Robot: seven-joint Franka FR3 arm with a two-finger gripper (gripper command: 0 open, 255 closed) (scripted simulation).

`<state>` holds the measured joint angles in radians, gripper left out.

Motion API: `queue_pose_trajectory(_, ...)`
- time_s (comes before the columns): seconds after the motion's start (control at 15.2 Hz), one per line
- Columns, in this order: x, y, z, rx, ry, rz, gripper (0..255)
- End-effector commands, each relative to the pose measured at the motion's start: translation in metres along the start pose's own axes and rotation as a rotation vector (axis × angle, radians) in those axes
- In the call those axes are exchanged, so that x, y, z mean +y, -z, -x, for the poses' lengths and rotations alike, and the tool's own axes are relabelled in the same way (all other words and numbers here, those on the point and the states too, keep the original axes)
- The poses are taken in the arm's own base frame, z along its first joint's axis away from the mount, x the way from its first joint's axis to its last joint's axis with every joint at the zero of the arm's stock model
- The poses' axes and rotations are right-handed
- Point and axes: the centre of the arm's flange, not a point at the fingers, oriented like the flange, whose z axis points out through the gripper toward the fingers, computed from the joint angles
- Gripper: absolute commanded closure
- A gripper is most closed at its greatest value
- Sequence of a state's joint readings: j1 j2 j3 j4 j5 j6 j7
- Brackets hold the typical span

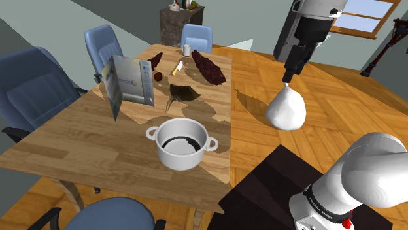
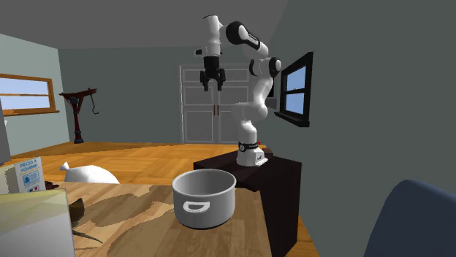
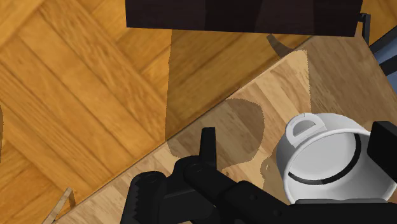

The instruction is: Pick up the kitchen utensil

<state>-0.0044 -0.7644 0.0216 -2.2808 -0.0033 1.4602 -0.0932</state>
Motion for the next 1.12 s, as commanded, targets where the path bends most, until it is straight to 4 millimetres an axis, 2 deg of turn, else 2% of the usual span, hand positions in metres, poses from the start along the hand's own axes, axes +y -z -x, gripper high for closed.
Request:
queue_pose_trajectory(0.0,0.0,0.0,0.0,0.0,0.0,0.0,0)
queue_pose_trajectory(1.06,-0.045,-0.15,-0.138,0.017,0.008,-0.013,0)
